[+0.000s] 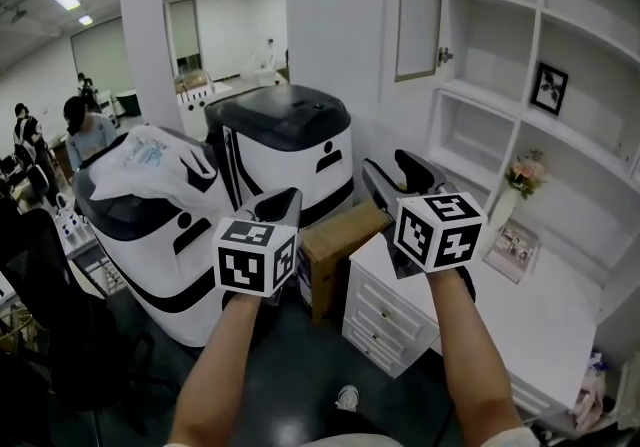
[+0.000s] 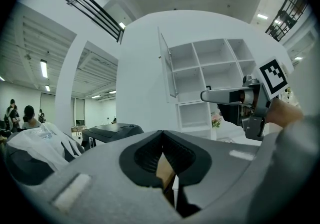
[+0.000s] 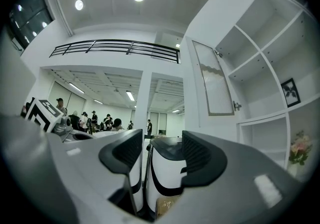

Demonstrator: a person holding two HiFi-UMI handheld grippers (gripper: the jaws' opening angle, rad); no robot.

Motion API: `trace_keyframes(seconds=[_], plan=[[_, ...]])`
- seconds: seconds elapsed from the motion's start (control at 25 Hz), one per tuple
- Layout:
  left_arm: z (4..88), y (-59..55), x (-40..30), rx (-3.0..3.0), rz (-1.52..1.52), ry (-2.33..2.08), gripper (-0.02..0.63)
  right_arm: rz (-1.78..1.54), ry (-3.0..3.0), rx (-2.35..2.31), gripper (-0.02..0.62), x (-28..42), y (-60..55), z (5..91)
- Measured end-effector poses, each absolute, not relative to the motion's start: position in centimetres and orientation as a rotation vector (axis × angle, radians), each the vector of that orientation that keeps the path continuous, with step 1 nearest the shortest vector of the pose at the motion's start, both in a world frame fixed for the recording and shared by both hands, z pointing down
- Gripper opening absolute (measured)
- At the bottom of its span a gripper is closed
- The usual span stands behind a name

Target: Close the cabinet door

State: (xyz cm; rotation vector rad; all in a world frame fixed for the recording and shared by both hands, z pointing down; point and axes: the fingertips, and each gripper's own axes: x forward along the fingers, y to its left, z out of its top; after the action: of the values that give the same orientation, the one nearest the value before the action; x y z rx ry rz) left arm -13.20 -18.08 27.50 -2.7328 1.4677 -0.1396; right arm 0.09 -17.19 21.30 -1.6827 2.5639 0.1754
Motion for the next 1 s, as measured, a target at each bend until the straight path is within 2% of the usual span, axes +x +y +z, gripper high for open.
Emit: trace_keyframes(seconds=[1.0], plan=[[26.0, -34.5, -7.0, -2.725, -0.155, 1.427, 0.0, 0.217, 2.511, -1.698, 0.25, 6.3, -33.6, 18.3]])
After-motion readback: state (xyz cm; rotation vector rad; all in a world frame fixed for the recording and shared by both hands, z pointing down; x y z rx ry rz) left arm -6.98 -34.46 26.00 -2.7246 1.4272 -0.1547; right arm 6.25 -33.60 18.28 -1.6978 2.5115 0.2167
